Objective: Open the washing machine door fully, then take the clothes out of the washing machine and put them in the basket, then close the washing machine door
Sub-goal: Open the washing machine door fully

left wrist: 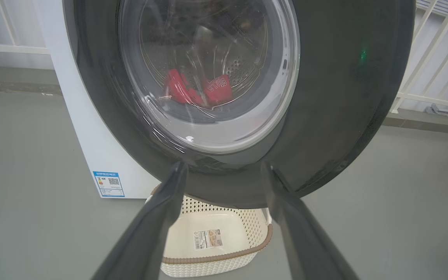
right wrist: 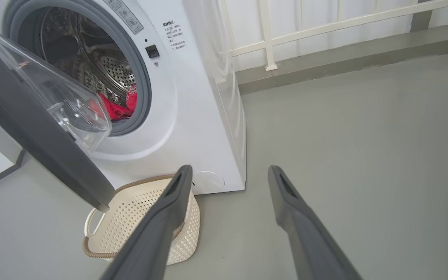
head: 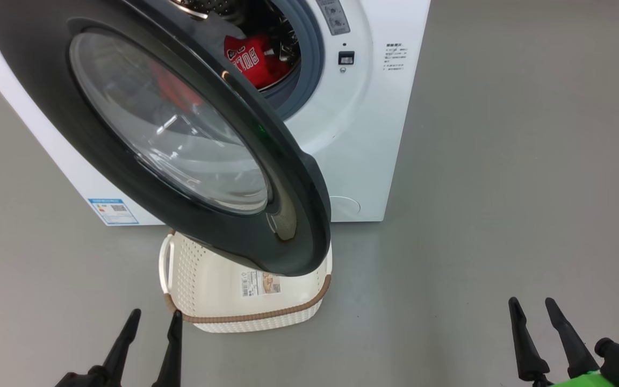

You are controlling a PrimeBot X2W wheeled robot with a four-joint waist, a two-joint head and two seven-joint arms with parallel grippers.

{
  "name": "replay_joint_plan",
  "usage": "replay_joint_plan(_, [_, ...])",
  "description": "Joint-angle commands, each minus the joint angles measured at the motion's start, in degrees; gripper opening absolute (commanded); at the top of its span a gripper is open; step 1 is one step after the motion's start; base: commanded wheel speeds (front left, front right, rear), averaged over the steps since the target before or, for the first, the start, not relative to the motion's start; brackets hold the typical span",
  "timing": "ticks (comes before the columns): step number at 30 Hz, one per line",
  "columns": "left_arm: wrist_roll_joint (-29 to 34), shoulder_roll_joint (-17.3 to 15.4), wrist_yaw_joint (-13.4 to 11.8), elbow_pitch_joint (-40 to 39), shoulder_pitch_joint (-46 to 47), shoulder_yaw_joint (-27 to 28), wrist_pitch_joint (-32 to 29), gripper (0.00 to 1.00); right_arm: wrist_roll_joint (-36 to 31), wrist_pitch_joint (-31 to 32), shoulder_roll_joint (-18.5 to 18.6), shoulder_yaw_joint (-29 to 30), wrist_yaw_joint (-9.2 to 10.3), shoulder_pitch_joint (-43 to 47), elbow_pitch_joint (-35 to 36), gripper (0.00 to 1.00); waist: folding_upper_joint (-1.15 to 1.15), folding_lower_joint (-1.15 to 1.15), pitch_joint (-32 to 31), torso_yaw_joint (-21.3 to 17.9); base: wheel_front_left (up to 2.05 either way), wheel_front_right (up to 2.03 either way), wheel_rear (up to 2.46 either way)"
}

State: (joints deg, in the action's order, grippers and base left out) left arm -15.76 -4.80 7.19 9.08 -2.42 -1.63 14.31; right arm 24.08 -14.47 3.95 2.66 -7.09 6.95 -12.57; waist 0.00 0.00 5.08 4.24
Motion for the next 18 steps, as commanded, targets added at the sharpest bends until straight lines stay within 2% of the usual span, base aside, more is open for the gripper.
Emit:
replay_joint_plan(1, [0.3, -0.6, 0.3, -1.5, 0.6, 1.7, 0.7, 1.0, 1.0, -0.5, 0.6, -1.5, -0.4, -1.9, 1.3, 1.0, 0.0, 0.0, 0.1, 0.1, 0.0, 0.0, 0.0])
replay_joint_plan(2, [0.3, -0.6, 0.3, -1.5, 0.6, 1.6, 0.7, 1.0, 4.0, -0.5, 0.3, -2.6, -0.4, -3.0, 1.8, 0.48, 0.0, 0.0, 0.2, 0.3, 0.0, 0.0, 0.0])
replay_joint_plan(3, [0.3, -0.6, 0.3, -1.5, 0.6, 1.5, 0.7, 1.0, 6.2, -0.5, 0.2, -3.6, -0.4, -3.7, 2.2, 0.08, 0.0, 0.0, 0.2, 0.4, 0.0, 0.0, 0.0])
replay_joint_plan(4, [0.3, -0.5, 0.3, -1.6, 0.6, 1.4, 0.7, 1.0, 8.8, -0.5, 0.1, -4.0, -0.4, -4.5, 2.7, 0.0, 0.0, 0.0, 0.4, 0.4, 0.0, 0.0, 0.0])
replay_joint_plan(10, [0.2, -0.4, 0.3, -1.6, 0.7, 0.3, 0.7, 1.0, 22.8, -0.5, 1.6, -10.6, -0.4, -13.4, 5.3, 0.0, 0.0, 0.0, 1.6, 1.1, 0.0, 0.0, 0.0])
replay_joint_plan(16, [-0.6, 0.0, 0.3, -1.8, 1.7, -1.6, 0.7, 1.0, 44.5, -0.2, 5.7, -18.4, -0.4, -23.8, 5.9, 0.0, 0.0, 0.0, 3.2, 3.0, 0.0, 0.0, 0.0])
replay_joint_plan(18, [-0.9, 0.1, 0.3, -1.8, 2.1, -2.0, 0.7, 1.0, 51.2, 1.7, 7.5, -20.6, -0.4, -27.3, 5.6, 0.0, 0.0, 0.0, 3.8, 3.7, 0.0, 0.0, 0.0])
